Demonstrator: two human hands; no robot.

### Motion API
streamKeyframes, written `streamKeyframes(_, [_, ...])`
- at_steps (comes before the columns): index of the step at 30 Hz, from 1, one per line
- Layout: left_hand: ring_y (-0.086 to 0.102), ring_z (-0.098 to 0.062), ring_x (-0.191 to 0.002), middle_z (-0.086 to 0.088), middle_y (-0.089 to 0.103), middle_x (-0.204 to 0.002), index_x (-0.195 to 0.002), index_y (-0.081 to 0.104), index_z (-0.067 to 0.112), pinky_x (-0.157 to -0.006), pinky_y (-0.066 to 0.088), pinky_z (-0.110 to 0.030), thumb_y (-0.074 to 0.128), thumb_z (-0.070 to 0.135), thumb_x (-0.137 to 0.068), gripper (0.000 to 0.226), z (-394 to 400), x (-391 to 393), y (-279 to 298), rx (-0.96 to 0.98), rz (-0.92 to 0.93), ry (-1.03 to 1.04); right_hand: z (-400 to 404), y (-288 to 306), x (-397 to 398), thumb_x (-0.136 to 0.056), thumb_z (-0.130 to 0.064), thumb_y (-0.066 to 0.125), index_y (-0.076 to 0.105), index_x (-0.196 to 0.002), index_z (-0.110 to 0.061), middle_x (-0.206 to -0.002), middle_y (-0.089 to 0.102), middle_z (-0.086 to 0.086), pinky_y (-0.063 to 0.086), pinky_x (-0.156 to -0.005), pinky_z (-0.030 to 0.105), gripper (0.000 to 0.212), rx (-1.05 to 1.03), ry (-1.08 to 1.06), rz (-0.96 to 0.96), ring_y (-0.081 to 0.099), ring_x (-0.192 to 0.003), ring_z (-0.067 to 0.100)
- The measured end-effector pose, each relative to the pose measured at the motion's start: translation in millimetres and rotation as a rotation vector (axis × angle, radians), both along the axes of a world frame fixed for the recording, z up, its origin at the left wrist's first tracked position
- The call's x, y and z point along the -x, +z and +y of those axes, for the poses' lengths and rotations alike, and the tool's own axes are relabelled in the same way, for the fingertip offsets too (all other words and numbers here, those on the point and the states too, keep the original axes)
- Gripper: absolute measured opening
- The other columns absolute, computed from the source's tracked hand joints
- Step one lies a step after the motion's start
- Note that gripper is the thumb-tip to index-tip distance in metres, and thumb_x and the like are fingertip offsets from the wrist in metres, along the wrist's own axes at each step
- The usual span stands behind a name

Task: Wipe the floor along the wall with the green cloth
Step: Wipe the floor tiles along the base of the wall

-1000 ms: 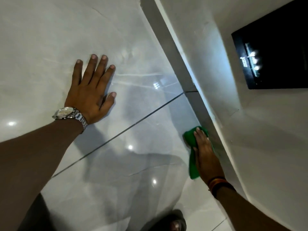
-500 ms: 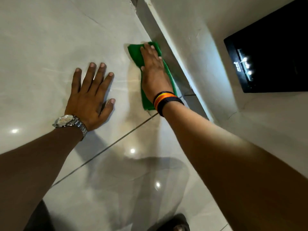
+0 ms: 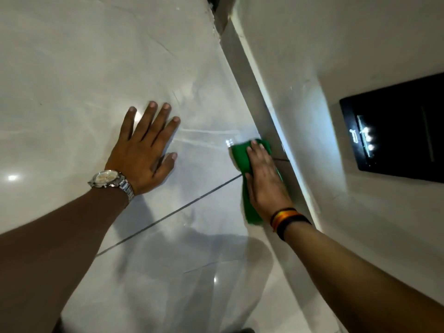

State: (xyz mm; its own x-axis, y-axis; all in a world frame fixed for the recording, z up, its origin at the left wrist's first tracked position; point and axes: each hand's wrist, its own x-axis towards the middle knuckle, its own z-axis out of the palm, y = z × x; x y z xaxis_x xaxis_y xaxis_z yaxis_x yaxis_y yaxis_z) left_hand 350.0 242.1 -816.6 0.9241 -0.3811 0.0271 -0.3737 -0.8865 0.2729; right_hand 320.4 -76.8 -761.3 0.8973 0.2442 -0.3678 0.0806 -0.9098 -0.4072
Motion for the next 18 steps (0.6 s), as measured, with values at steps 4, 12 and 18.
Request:
streamKeyframes(4, [0.014,-0.039,-0.168,-0.017,0.020,-0.181,-0.170,0.032,0.008,-0.133,0.011,-0.067,0.043,0.043,-0.102,0.077,-1,-1,3,-0.011,-0.003,-0.007,63,-12,-93,-0.099,-0.007,0.045,0.024,-0.158,-0.008,-0.168,0.018,0.011,0.013,-0.128,0.044,0.062,-0.074,-0.037,-0.086,0.012,-0.156,0.025])
streamKeyframes(12, [0.015,-0.037,-0.168,-0.016,0.022,-0.180,-0.170,0.034,0.010,-0.135,0.008,-0.063,0.046,0.042,-0.103,0.075,-1,-1,1,-0.013,-0.025,-0.025,149,-20,-193,-0.100,-0.010,0.042,0.018,-0.160,-0.013,-0.170,0.010,0.004,0.005,-0.128,0.042,0.065,-0.079,-0.094,-0.142,0.003,-0.157,0.020])
streamKeyframes(18, [0.017,-0.040,-0.167,-0.016,0.022,-0.180,-0.171,0.032,0.012,-0.134,0.009,-0.063,0.039,0.042,-0.106,0.072,0,10,8,-0.019,0.025,-0.013,41,-15,-1,-0.098,-0.048,0.052,0.018,-0.160,-0.014,-0.169,0.015,0.004,0.002,-0.128,0.044,0.078,-0.014,-0.181,-0.145,0.008,-0.157,0.021])
